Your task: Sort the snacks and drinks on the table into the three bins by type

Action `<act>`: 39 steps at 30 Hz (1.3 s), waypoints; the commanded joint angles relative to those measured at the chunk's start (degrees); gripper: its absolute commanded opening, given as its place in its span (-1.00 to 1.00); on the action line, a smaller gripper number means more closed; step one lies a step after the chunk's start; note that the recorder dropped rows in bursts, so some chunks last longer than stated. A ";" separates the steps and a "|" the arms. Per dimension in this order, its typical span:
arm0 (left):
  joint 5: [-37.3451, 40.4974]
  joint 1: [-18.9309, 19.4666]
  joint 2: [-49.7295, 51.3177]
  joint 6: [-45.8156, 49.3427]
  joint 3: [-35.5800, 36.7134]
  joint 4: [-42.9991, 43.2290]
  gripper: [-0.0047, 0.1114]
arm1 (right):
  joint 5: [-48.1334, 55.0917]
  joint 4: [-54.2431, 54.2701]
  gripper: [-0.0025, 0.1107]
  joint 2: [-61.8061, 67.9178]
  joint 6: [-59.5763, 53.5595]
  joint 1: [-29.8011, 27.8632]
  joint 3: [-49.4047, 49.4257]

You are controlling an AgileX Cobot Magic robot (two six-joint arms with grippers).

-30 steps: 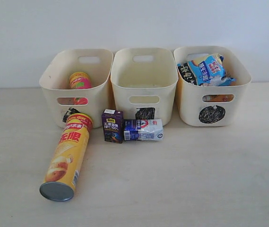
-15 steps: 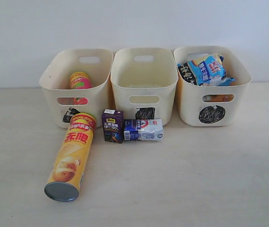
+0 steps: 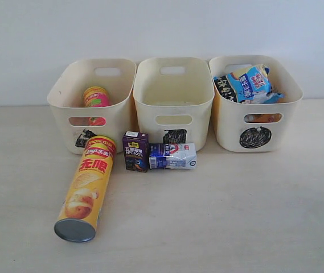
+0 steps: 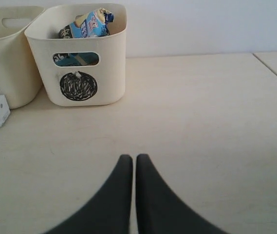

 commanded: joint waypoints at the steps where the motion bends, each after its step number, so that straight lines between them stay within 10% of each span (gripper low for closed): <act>1: -0.38 0.19 -0.19 0.10 0.23 -0.47 -0.85 | 0.59 -0.68 -0.96 -0.31 0.25 -0.52 0.21; 18: -2.87 0.19 -0.19 0.99 0.23 -1.28 -0.85 | 0.59 -0.68 -0.96 -0.31 0.25 -0.52 0.21; 39: -35.12 0.19 1.53 -24.18 -4.40 -2.71 -0.85 | 0.59 -0.68 -0.96 -0.31 0.25 -0.52 0.21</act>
